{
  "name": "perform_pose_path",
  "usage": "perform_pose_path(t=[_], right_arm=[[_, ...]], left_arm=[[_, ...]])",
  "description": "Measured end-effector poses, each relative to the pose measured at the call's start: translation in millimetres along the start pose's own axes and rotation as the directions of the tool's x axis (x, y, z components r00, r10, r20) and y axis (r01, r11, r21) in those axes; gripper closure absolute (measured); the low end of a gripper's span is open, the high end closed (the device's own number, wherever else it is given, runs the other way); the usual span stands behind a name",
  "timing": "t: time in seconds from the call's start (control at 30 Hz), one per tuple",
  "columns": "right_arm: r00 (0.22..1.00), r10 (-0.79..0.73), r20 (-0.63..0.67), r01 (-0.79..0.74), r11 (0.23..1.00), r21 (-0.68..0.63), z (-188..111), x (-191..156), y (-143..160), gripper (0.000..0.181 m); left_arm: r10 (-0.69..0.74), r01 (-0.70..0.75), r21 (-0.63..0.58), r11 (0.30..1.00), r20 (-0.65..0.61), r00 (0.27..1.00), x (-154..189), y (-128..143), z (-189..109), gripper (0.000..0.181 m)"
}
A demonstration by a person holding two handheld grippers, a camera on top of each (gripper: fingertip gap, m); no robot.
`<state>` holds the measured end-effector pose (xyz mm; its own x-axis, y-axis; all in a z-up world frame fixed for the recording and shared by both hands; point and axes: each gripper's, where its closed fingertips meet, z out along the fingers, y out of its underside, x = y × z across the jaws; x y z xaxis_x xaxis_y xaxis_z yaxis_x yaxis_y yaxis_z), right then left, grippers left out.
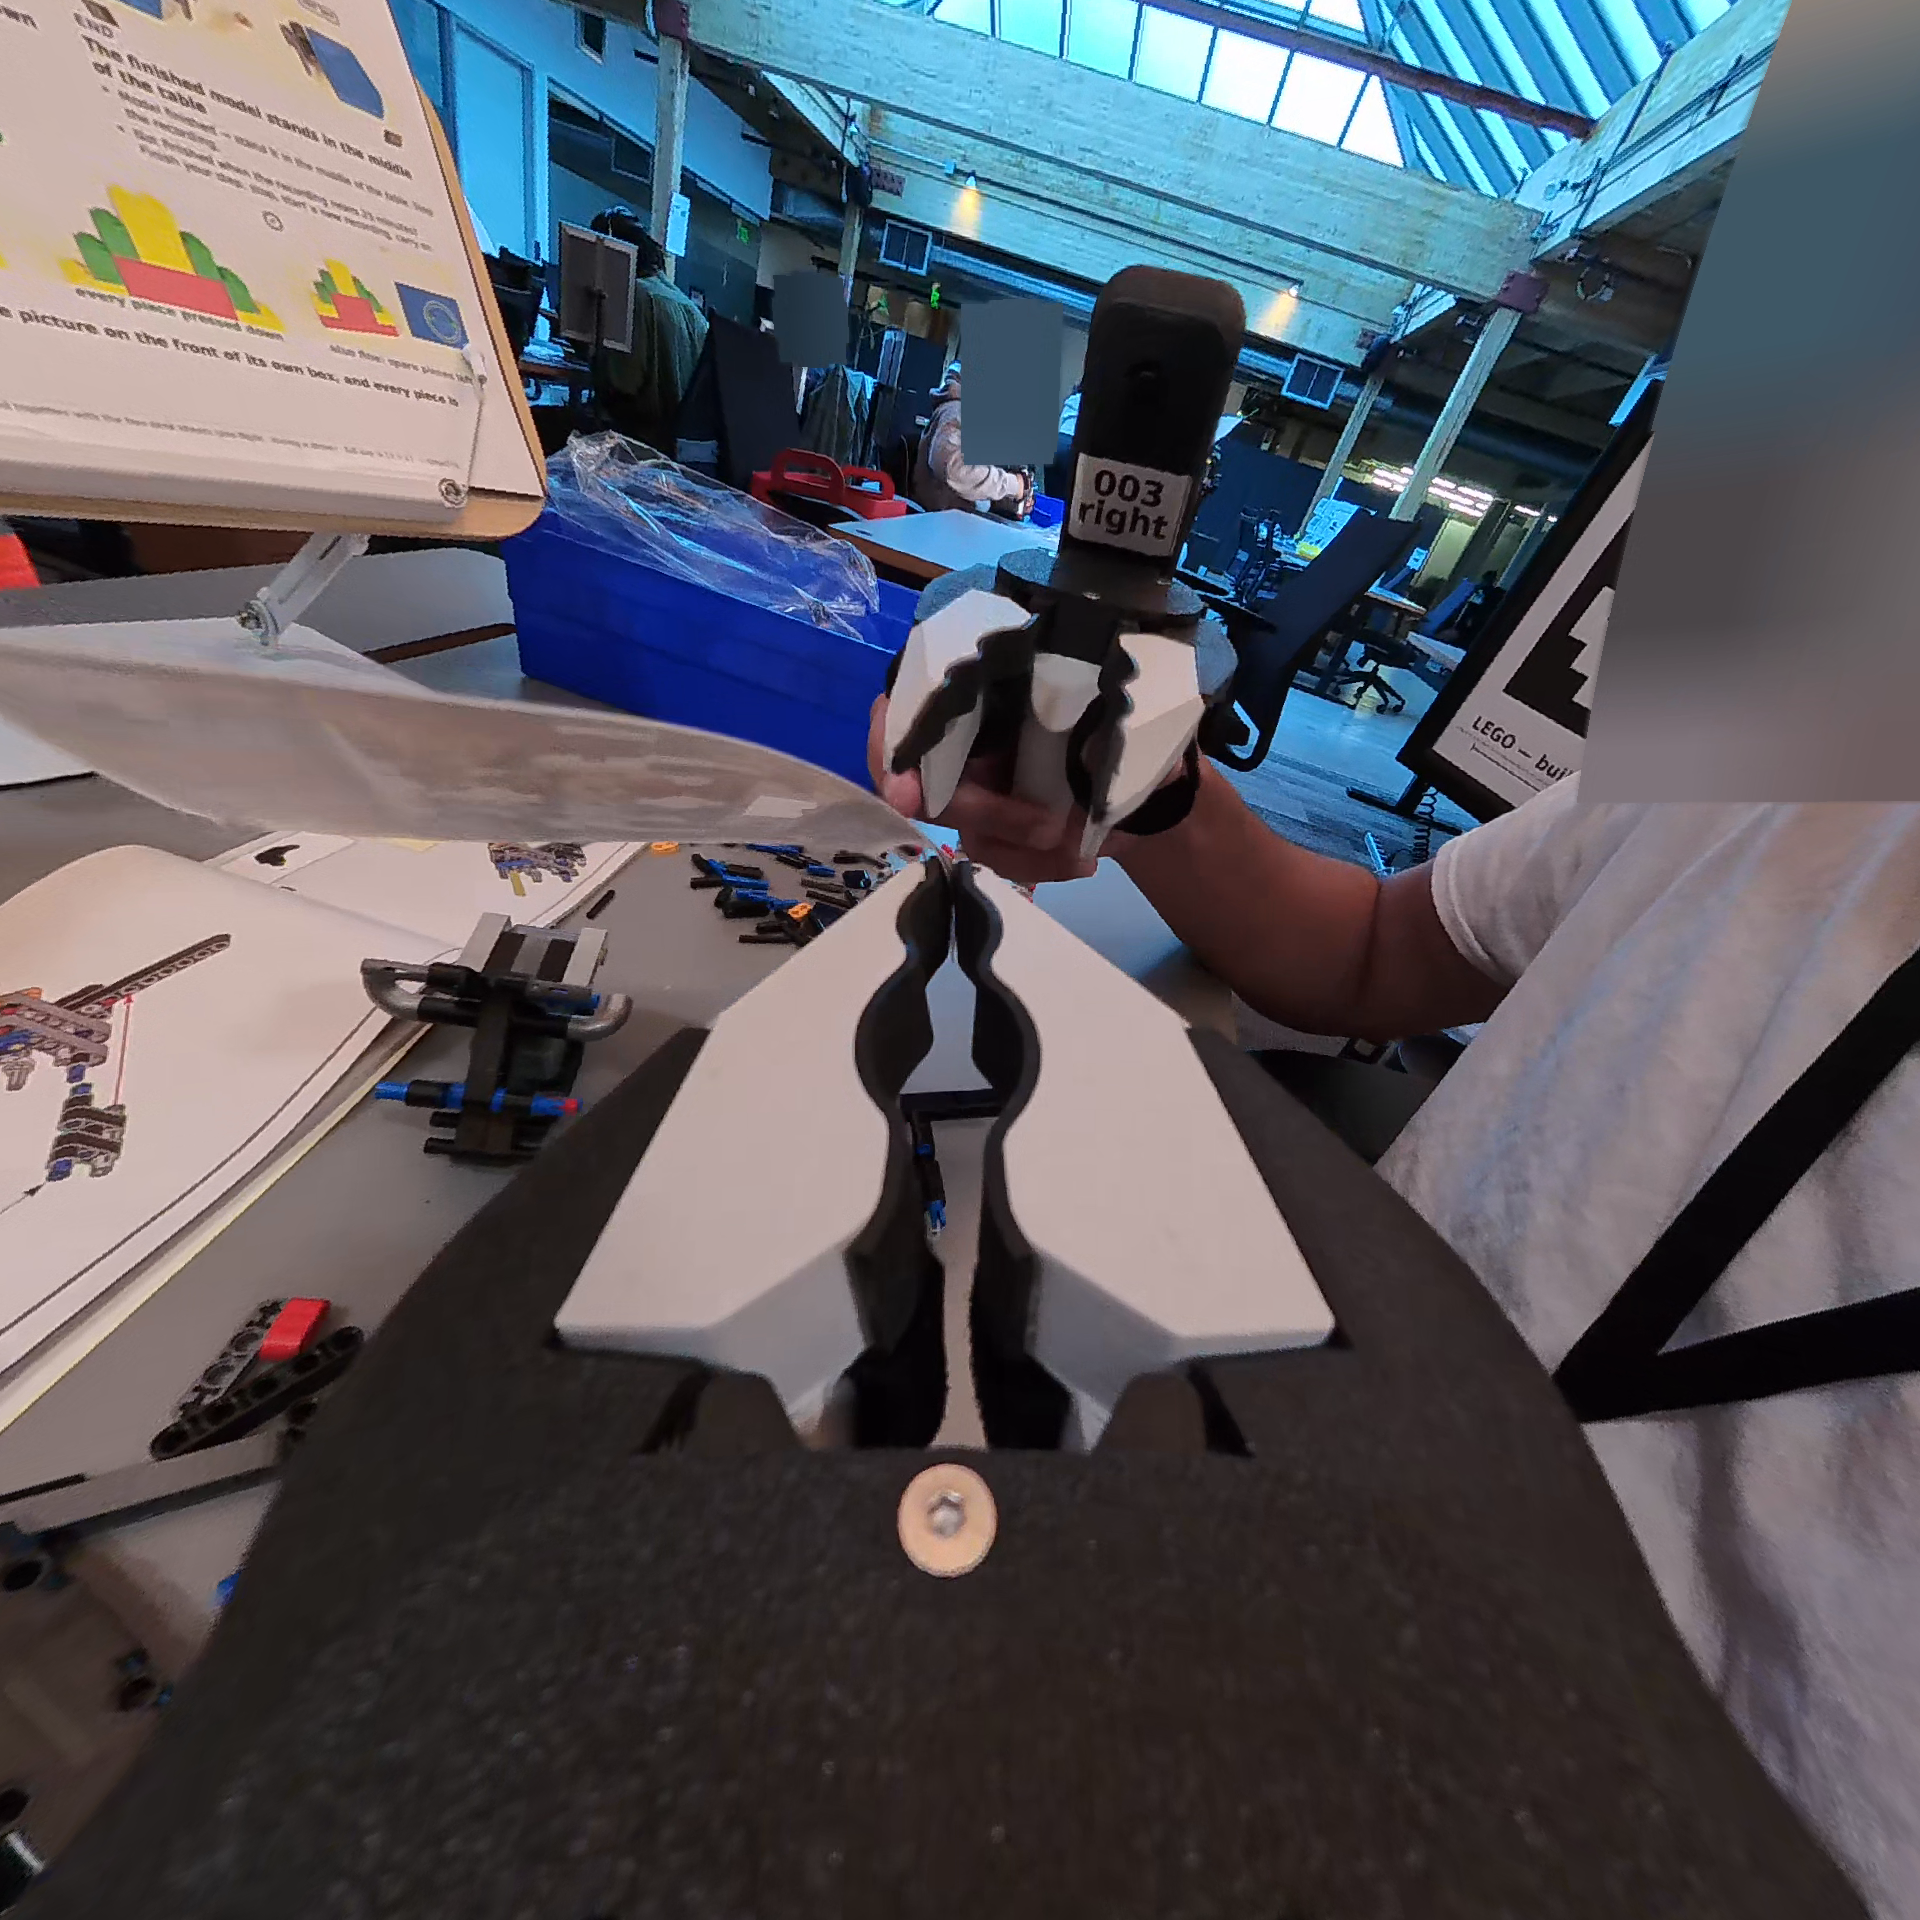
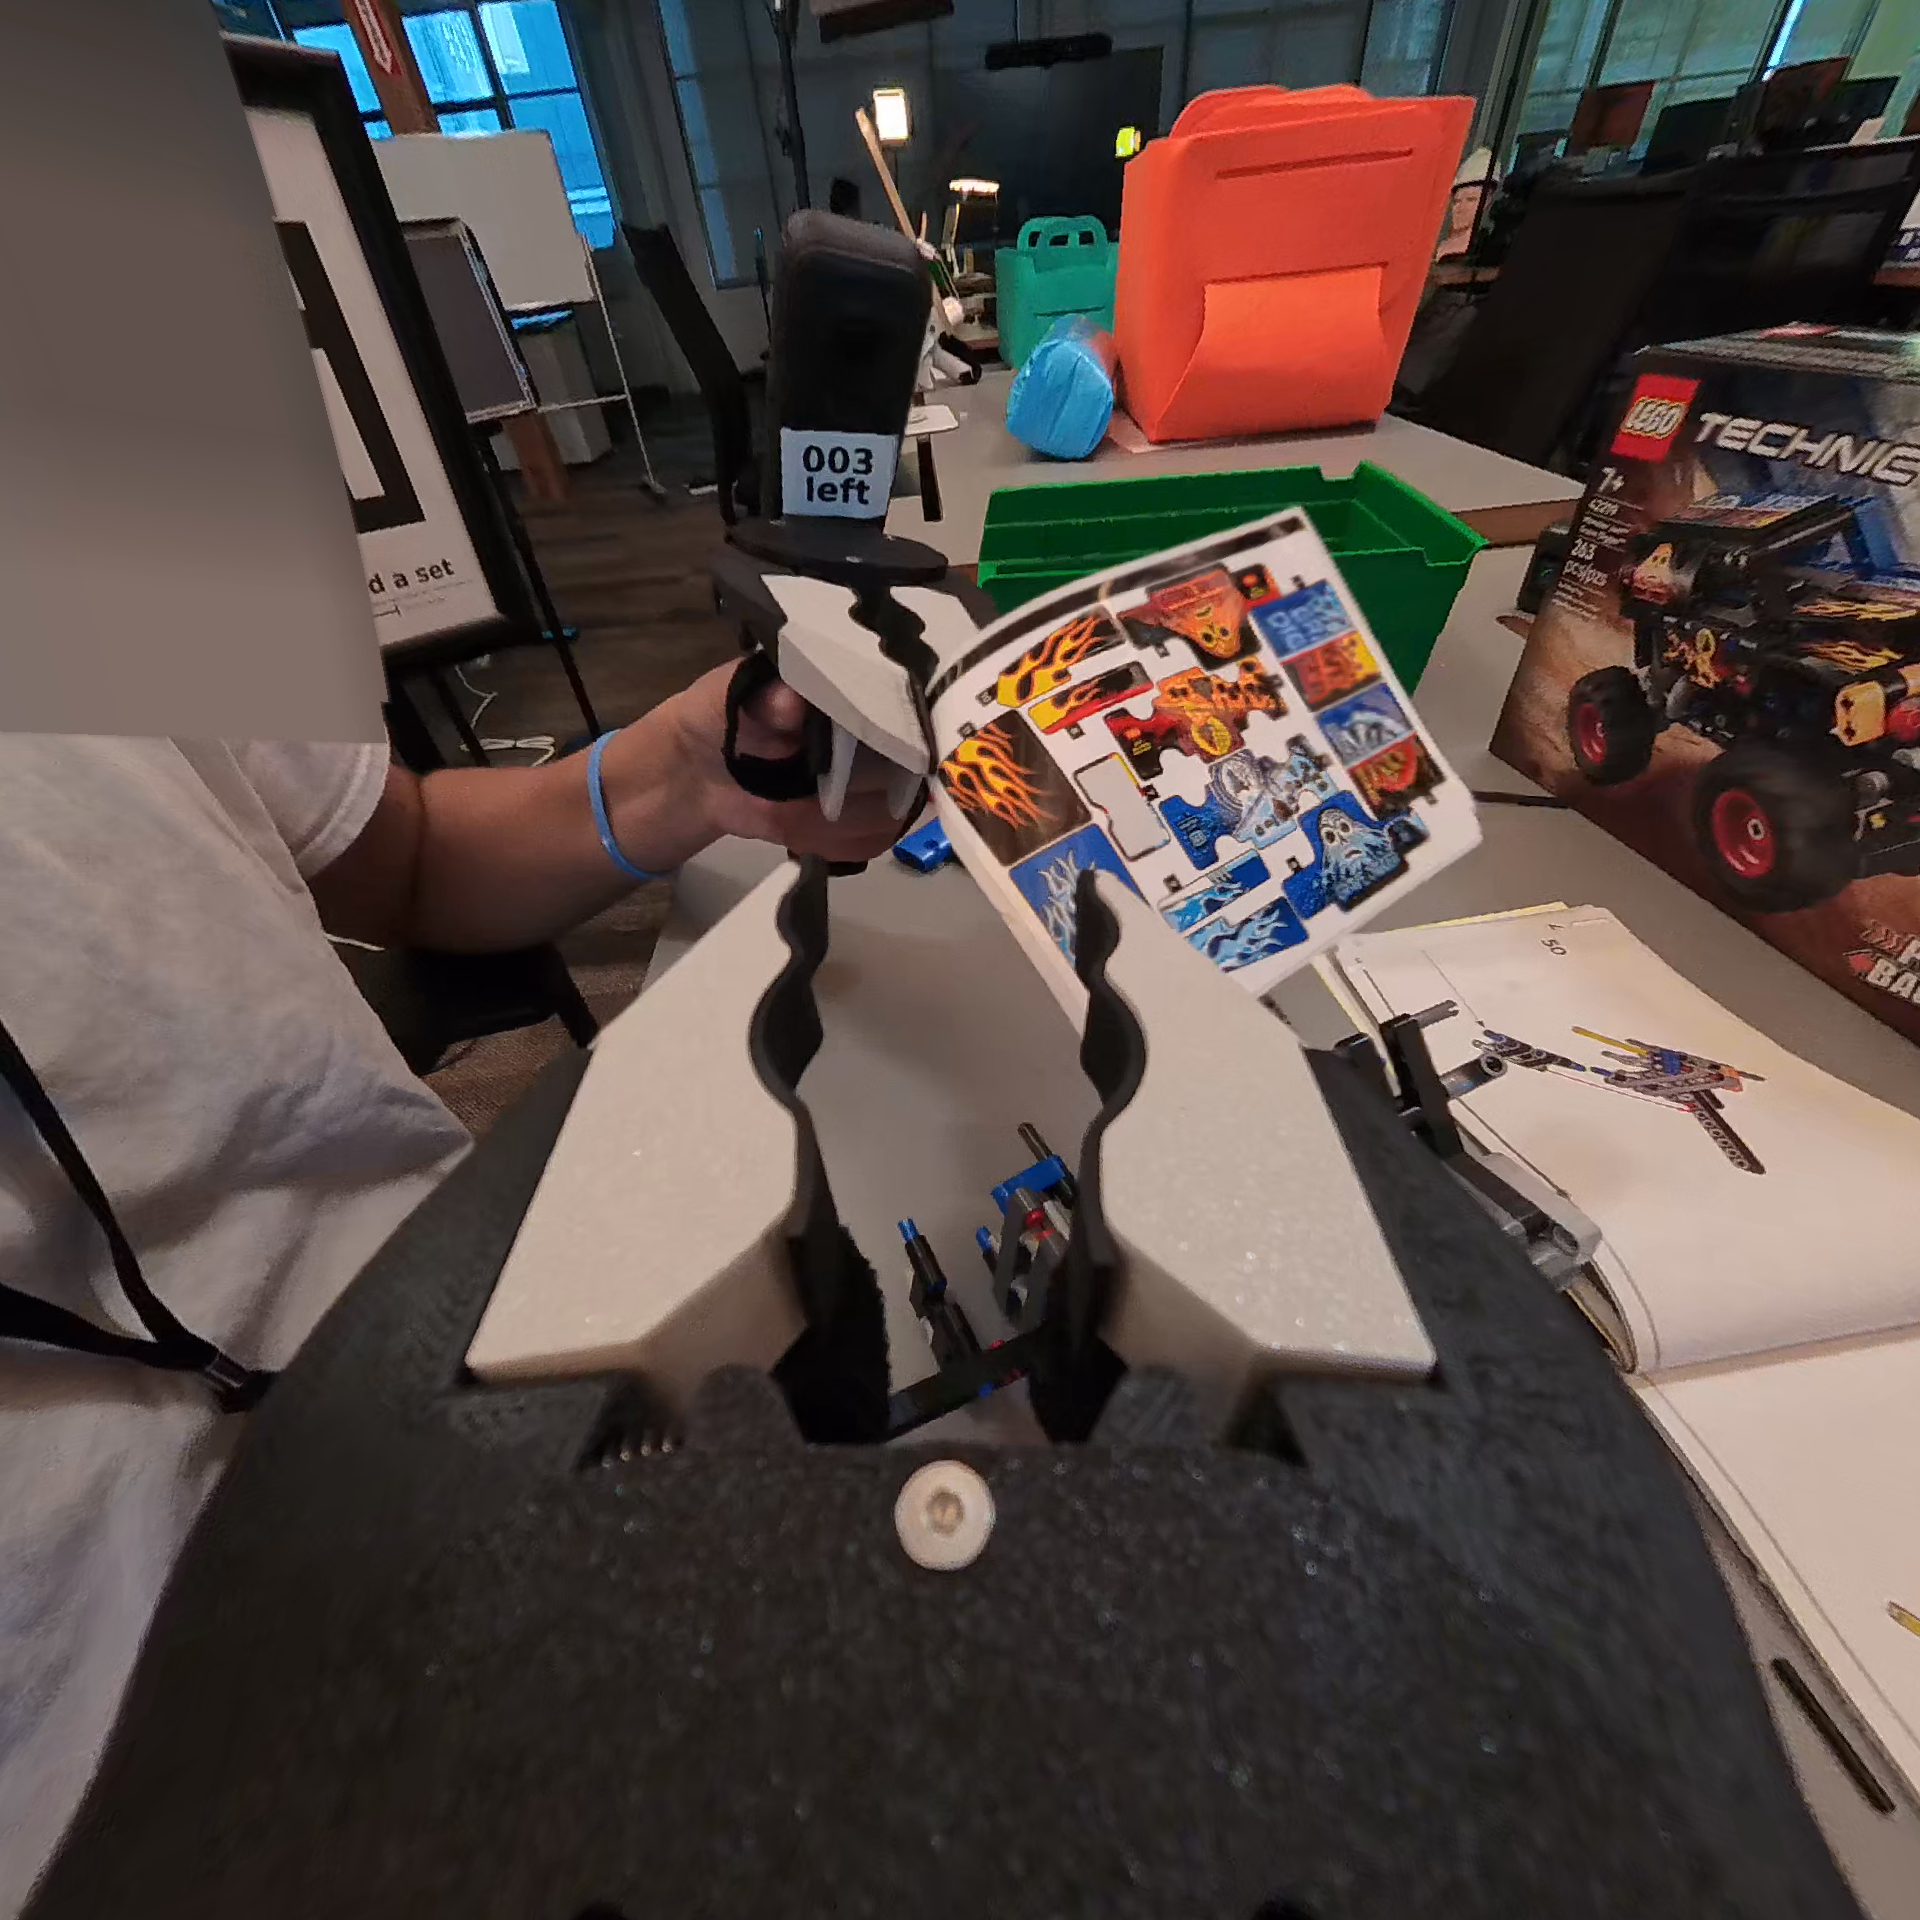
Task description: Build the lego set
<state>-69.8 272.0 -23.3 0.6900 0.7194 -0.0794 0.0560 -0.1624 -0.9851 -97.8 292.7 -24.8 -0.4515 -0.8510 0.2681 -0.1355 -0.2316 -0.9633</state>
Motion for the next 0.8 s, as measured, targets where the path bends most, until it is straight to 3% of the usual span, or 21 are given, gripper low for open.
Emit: perform_pose_path(t=[0.53, 0.8], right_arm=[[0.995, 0.044, 0.088, -0.039, 0.998, -0.054, 14, -17, 14, 0.129], [0.996, 0.013, 0.093, -0.011, 1.000, -0.022, 15, -23, 9, 0.152]], left_arm=[[-0.021, 0.019, -0.032, 0.999, -0.065, 0.998, 13, 10, 15, 0.181], [-0.038, 0.036, -0.027, 0.999, -0.099, 0.994, 20, 11, 22, 0.181]])
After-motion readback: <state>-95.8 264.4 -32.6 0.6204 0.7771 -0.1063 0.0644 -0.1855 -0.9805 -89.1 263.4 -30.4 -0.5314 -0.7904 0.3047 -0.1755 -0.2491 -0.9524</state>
